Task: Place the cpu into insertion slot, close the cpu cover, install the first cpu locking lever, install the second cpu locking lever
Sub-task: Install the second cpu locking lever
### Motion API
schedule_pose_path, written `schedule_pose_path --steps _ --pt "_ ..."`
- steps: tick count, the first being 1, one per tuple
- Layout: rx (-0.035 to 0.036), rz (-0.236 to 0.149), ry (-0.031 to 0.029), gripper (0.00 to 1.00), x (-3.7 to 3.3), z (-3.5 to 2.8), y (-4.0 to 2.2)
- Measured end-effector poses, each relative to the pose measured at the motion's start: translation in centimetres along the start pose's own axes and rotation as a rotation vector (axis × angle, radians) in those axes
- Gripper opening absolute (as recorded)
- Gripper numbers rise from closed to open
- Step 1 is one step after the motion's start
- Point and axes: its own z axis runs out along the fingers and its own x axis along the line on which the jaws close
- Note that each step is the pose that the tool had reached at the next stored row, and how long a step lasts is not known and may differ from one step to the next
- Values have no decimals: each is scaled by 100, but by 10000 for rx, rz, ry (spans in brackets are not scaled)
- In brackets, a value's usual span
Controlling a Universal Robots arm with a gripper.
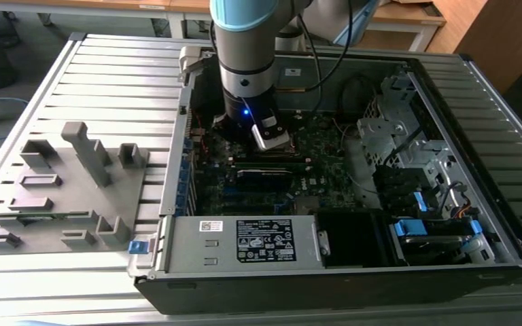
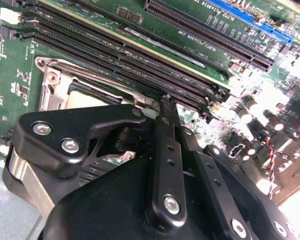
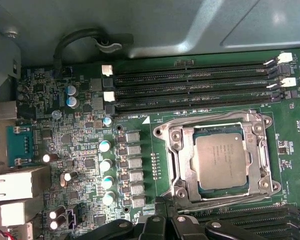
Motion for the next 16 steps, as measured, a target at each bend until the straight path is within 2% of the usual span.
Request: schedule_pose_path --steps 11,13,16 --pt "12 -1 7 10 -24 -338 22" --pt "11 -1 7 10 -27 -365 24" --pt "8 0 5 10 -27 -365 24"
